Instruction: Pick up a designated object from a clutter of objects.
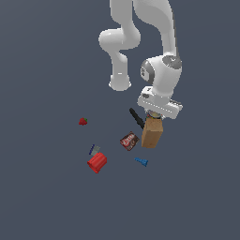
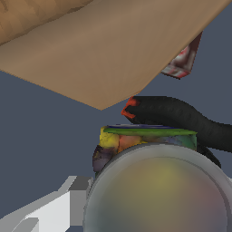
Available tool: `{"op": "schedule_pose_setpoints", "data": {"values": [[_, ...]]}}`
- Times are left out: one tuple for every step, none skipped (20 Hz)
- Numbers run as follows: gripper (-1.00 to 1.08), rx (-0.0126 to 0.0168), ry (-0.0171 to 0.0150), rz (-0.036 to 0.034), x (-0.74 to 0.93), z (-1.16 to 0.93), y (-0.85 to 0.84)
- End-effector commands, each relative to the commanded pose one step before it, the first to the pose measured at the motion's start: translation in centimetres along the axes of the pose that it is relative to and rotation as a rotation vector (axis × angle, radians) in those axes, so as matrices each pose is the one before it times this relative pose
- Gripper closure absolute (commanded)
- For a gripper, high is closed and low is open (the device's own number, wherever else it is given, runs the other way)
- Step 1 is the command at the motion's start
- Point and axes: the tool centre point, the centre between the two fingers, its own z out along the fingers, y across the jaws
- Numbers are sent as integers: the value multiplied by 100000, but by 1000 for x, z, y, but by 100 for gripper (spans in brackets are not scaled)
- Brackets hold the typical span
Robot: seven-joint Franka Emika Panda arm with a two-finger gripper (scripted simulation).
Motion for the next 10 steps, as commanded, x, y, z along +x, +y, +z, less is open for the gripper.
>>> {"op": "schedule_pose_setpoints", "data": {"values": [[108, 387, 38, 31, 1570, -1793, 783], [108, 0, 0, 0, 663, -747, 369], [108, 36, -59, 8, 706, -781, 394], [108, 35, -59, 10, 731, -807, 408], [108, 0, 0, 0, 735, -829, 409], [108, 31, -59, 18, 766, -838, 429], [108, 0, 0, 0, 763, -859, 425], [108, 0, 0, 0, 773, -868, 431], [108, 17, -94, 72, 824, -850, 463], [108, 0, 0, 0, 786, -878, 438]]}}
